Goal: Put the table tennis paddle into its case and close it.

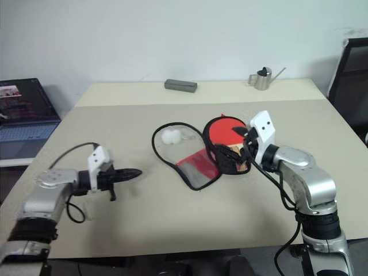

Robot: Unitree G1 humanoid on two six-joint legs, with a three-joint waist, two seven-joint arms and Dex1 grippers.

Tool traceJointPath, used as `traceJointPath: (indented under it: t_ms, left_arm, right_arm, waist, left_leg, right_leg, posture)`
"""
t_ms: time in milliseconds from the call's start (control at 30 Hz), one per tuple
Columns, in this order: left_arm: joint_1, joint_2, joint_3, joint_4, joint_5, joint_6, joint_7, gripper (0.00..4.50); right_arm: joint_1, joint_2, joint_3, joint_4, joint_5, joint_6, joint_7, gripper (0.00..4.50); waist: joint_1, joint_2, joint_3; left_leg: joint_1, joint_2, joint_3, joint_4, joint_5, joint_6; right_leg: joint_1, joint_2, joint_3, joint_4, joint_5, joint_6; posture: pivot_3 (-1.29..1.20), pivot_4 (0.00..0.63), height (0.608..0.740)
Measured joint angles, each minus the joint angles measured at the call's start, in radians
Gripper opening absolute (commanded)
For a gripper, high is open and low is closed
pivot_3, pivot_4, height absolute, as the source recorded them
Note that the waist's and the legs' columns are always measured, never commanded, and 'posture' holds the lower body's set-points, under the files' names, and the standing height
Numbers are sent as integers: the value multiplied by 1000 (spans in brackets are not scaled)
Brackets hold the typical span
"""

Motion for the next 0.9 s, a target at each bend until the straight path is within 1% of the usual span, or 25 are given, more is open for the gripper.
traceJointPath:
  t_ms: [100, 267, 433, 600, 900]
  left_arm:
    - [-42, -47, -10, 51, 20, -24, 47, 0]
    - [-121, -96, -10, 158, 45, -71, 97, 0]
    - [-187, -157, -22, 295, 73, -114, 126, 0]
    - [-289, -217, -32, 460, 115, -183, 166, 0]
    - [-429, -303, -50, 620, 164, -273, 182, 0]
  right_arm:
    - [1, 3, 4, 6, 0, -13, -5, 4404]
    - [14, 3, 4, 5, 1, -19, -21, 4404]
    - [44, 0, 2, 1, 9, -18, -39, 4404]
    - [57, -8, -1, -16, 14, -18, -42, 4404]
    - [92, -28, -18, -39, 23, -17, -56, 4404]
  waist:
    - [3, 0, 0]
    - [4, 0, 0]
    - [7, 0, 0]
    - [10, -1, 0]
    - [13, -2, 0]
  left_leg:
    - [0, 0, -1, 0, 0, 0]
    - [0, 0, 0, 0, 0, 0]
    - [0, 0, 0, 1, 0, 0]
    - [0, -1, 0, 1, 0, 0]
    - [-1, -1, 0, 1, 0, 0]
  right_leg:
    - [0, 0, -1, 0, 0, 0]
    - [0, 0, 0, 0, 0, 0]
    - [0, 0, -1, 0, 0, 0]
    - [0, 0, -1, 0, 0, 0]
    - [0, 0, -1, 0, 0, 0]
  posture:
    - [0, 150, 740]
    - [0, 150, 740]
    - [0, 150, 740]
    - [0, 150, 740]
    - [0, 150, 740]
